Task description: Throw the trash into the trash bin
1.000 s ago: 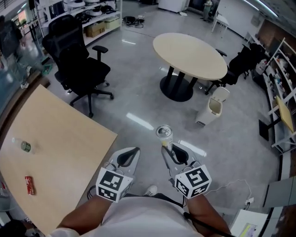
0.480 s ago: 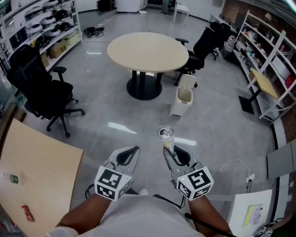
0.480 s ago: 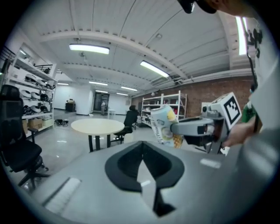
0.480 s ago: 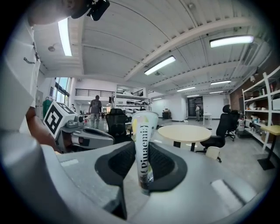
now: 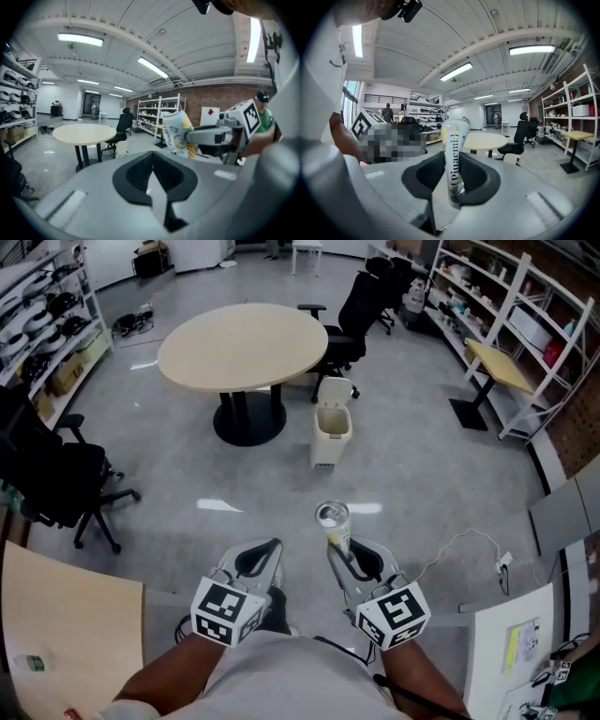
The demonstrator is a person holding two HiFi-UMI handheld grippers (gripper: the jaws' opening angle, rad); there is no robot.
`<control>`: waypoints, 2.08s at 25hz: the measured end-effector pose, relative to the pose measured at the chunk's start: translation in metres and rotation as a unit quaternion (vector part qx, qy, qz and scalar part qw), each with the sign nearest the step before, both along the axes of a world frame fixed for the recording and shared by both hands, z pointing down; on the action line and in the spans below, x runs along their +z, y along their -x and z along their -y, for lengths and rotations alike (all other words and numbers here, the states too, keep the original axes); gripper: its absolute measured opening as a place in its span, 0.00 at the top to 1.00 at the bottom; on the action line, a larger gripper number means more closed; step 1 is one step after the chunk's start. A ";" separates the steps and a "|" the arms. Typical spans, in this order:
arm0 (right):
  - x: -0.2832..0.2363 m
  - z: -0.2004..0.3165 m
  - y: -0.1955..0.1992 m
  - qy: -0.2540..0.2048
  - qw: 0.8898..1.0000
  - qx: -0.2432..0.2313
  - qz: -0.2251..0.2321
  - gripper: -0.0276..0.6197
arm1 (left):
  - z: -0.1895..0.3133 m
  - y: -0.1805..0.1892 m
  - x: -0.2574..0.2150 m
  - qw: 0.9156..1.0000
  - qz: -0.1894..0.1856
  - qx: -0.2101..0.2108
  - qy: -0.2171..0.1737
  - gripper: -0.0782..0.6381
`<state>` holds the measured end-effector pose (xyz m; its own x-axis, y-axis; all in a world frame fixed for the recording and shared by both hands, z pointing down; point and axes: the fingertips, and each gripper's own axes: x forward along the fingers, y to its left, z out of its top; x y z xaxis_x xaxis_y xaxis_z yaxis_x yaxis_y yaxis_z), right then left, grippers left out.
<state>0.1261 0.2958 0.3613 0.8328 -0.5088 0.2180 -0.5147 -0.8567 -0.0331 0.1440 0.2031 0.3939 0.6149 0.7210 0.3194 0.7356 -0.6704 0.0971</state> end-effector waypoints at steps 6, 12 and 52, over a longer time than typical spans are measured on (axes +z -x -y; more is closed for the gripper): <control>0.003 -0.024 -0.033 0.005 1.000 0.029 0.002 0.81 | -0.024 -0.043 0.004 1.000 0.002 0.025 0.006 0.88; 0.008 -0.044 -0.076 -0.009 0.998 0.059 0.020 0.81 | -0.040 -0.089 0.003 0.999 0.001 0.045 0.007 0.88; 0.030 -0.152 -0.311 -0.009 0.990 0.133 0.054 0.81 | -0.111 -0.333 0.031 0.996 0.043 0.076 0.003 0.88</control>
<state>0.4370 0.4478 0.3908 0.9104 -0.2794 0.3052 -0.2639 -0.9602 -0.0916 0.4770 0.3139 0.4248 0.4691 0.8056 0.3618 0.8170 -0.5514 0.1686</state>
